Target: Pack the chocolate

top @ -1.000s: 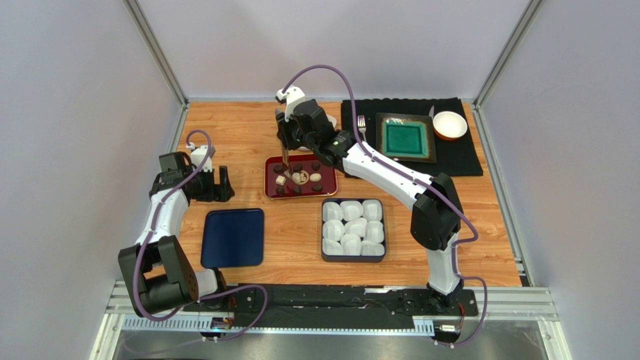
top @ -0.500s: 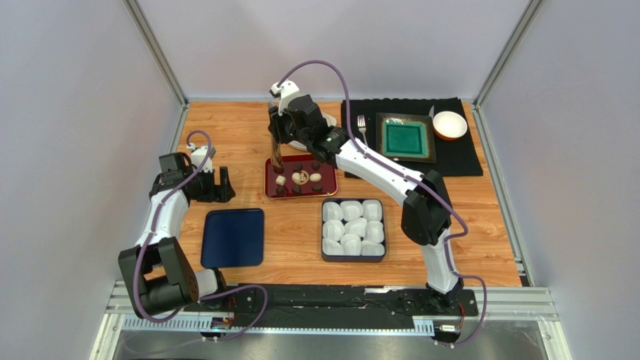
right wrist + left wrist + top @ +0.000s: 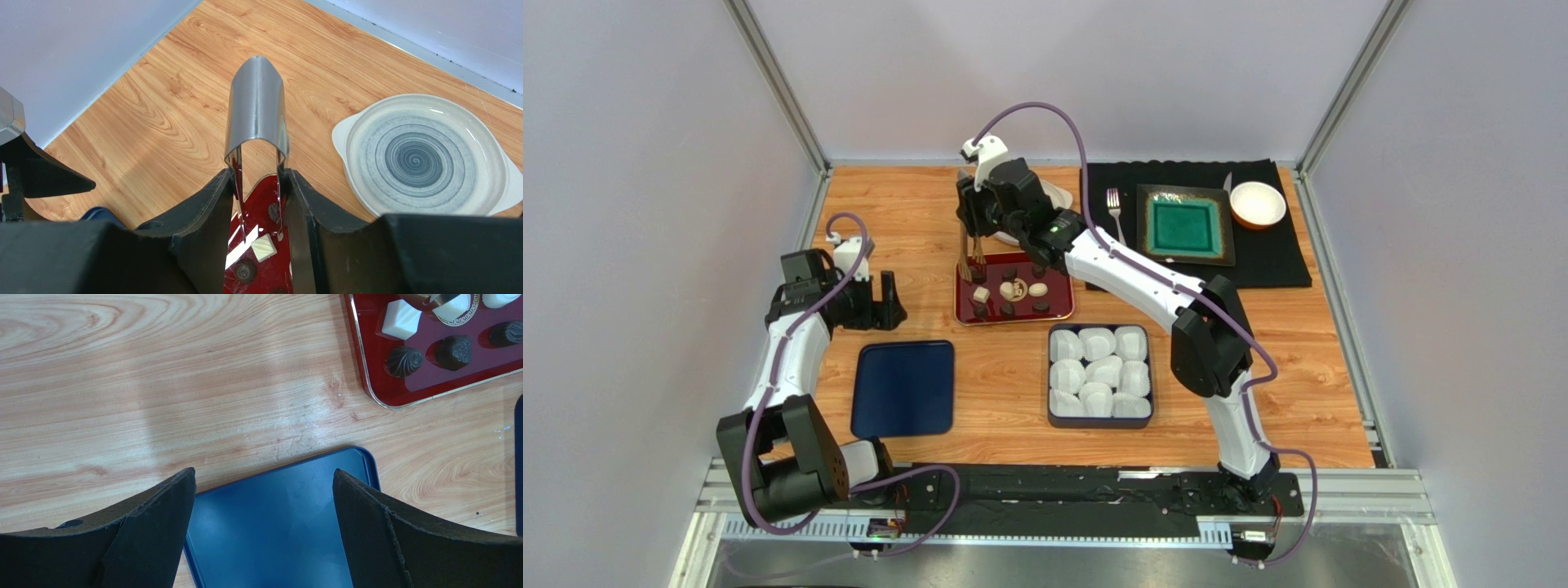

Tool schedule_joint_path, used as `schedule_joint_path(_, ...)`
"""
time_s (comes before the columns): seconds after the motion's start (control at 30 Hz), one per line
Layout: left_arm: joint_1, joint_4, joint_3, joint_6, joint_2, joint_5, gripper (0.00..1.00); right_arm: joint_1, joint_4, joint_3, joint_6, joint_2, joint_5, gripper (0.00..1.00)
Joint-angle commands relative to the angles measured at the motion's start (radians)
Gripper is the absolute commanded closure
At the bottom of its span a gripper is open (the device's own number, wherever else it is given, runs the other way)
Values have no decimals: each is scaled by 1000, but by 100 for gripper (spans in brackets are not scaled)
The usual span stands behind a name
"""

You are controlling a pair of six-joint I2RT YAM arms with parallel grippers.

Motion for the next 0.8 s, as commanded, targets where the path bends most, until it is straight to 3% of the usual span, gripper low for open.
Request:
schedule_joint_path(0.0,11,9,-7,30,-29,22,9,-3,73,59,6,12,0,61)
schedule_joint_path(0.77,11,15,-16,31,-37,42,9,-36,79,82,-5,61,-9,60)
